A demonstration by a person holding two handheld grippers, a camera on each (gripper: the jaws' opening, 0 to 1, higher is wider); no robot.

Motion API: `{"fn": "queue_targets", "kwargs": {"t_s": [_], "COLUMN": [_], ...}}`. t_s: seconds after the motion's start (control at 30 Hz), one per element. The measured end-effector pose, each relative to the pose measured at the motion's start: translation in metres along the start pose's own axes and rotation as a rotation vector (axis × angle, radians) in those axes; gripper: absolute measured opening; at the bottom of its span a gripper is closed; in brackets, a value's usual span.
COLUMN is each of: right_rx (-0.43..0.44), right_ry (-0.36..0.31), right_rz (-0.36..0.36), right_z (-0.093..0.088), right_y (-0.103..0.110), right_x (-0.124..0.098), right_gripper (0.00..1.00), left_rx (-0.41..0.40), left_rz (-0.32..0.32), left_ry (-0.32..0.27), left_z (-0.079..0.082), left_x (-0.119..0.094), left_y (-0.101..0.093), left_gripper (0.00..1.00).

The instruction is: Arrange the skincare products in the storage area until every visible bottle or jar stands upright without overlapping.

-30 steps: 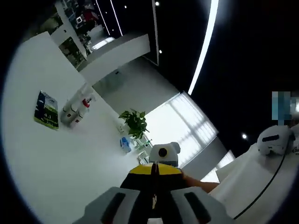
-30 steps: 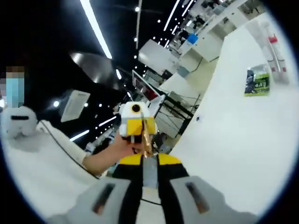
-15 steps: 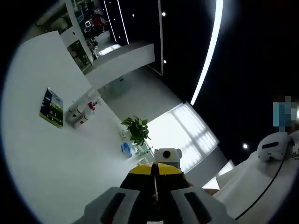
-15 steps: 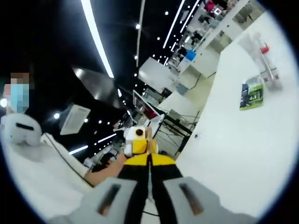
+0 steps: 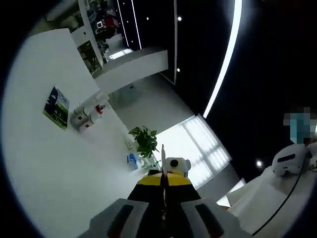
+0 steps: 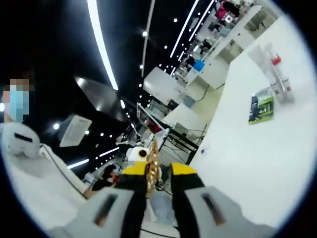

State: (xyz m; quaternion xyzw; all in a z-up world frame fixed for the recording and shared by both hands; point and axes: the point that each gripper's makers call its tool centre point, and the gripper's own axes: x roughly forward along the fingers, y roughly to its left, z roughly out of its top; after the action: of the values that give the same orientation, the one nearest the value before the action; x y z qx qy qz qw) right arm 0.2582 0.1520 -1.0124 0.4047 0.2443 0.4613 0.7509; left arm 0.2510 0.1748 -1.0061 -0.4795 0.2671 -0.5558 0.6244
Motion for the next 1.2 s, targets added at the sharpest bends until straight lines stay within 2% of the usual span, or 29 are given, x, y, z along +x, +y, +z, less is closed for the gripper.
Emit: {"fn": "queue_targets", "kwargs": {"t_s": [0.03, 0.13, 0.17, 0.2, 0.23, 0.33, 0.37, 0.47, 0.63, 0.73, 0.77, 0.83, 0.97, 1.03, 1.1, 1.2], "right_rx": [0.013, 0.009, 0.011, 0.013, 0.023, 0.041, 0.05, 0.061, 0.108, 0.118, 0.122, 0.125, 0.117, 0.112, 0.105, 0.1], "right_ry": [0.003, -0.013, -0.028, -0.043, -0.055, -0.079, -0.095, -0.11, -0.096, -0.086, -0.068, -0.035, 0.036, 0.051, 0.046, 0.04], "right_rz": [0.022, 0.019, 0.025, 0.031, 0.026, 0.023, 0.017, 0.016, 0.037, 0.034, 0.032, 0.031, 0.03, 0.028, 0.006, 0.018], "right_z": [-0.003, -0.005, -0.002, 0.0, 0.003, 0.009, 0.015, 0.02, 0.023, 0.024, 0.023, 0.018, 0.004, -0.001, -0.001, 0.0], "right_y": [0.004, 0.004, 0.005, 0.006, 0.004, 0.003, 0.0, -0.002, -0.001, -0.002, -0.002, -0.001, -0.001, -0.001, -0.007, -0.005], "right_x": [0.001, 0.006, 0.005, 0.005, 0.004, 0.0, -0.004, -0.008, -0.011, -0.012, -0.012, -0.011, -0.004, -0.001, -0.001, -0.002], "right_gripper": [0.15, 0.1, 0.03, 0.01, 0.01, 0.0, 0.0, 0.0, 0.0, 0.0, 0.0, 0.0, 0.0, 0.0, 0.0, 0.0], "left_rx": [0.005, 0.0, 0.0, 0.001, 0.006, -0.012, 0.004, 0.025, 0.033, 0.037, 0.028, 0.025, 0.029, 0.045, 0.045, 0.021], "left_rz": [-0.004, -0.014, -0.015, -0.006, 0.001, -0.007, 0.002, 0.012, 0.009, 0.021, 0.026, 0.037, 0.042, 0.048, 0.041, 0.045], "left_ry": [-0.014, -0.033, -0.033, -0.031, -0.055, -0.007, 0.053, 0.101, 0.141, 0.128, 0.114, 0.099, 0.088, 0.092, 0.087, 0.068], "left_z": [0.003, 0.005, 0.005, 0.001, 0.004, -0.002, -0.011, -0.018, -0.022, -0.019, -0.015, -0.011, -0.006, -0.006, -0.006, -0.006], "left_x": [0.001, 0.004, 0.004, 0.008, 0.008, 0.01, 0.01, 0.012, 0.01, 0.007, 0.005, 0.005, 0.009, 0.011, 0.011, 0.01], "left_y": [0.0, 0.0, 0.0, 0.001, 0.003, 0.003, 0.005, 0.006, 0.006, 0.008, 0.009, 0.011, 0.01, 0.011, 0.012, 0.012], "left_gripper": [0.0, 0.0, 0.0, 0.0, 0.01, 0.01, 0.01, 0.01, 0.03, 0.09, 0.13, 0.15, 0.12, 0.04, 0.02, 0.01]}}
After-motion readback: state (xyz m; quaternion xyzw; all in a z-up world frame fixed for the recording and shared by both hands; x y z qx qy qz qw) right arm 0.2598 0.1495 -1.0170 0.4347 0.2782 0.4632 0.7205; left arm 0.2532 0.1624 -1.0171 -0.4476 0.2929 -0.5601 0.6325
